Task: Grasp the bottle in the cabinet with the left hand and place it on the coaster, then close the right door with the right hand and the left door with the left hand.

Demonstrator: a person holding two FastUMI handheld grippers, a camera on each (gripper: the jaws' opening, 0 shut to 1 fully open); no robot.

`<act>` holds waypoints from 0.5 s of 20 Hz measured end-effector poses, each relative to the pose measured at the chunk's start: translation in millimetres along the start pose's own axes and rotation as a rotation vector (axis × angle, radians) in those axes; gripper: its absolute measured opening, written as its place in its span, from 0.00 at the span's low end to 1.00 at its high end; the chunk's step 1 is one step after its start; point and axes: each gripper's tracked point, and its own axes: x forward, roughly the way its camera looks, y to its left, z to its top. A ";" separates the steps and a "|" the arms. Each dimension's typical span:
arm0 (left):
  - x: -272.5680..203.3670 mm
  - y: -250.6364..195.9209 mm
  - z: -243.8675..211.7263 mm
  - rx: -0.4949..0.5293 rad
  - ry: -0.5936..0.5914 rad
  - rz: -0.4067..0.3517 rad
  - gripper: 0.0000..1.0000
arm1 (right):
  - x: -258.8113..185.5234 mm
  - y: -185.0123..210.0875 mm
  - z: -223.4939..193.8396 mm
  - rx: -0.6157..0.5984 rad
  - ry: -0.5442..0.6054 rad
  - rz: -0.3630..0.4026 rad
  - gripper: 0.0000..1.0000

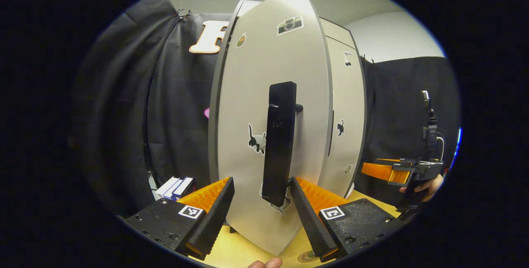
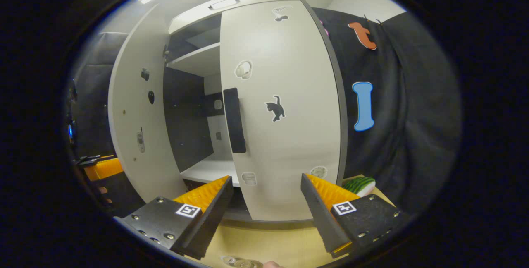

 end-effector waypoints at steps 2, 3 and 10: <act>11.7 -9.0 0.4 0.032 -0.007 -0.001 0.92 | -1.8 -2.5 -4.7 -0.002 0.011 0.000 1.00; 17.8 -13.8 0.0 0.045 -0.009 0.000 0.92 | -2.2 -3.5 -6.2 -0.002 0.017 0.001 1.00; 75.0 -47.5 -6.1 0.038 0.001 0.017 0.92 | -12.3 -21.7 -9.3 0.029 0.032 -0.013 1.00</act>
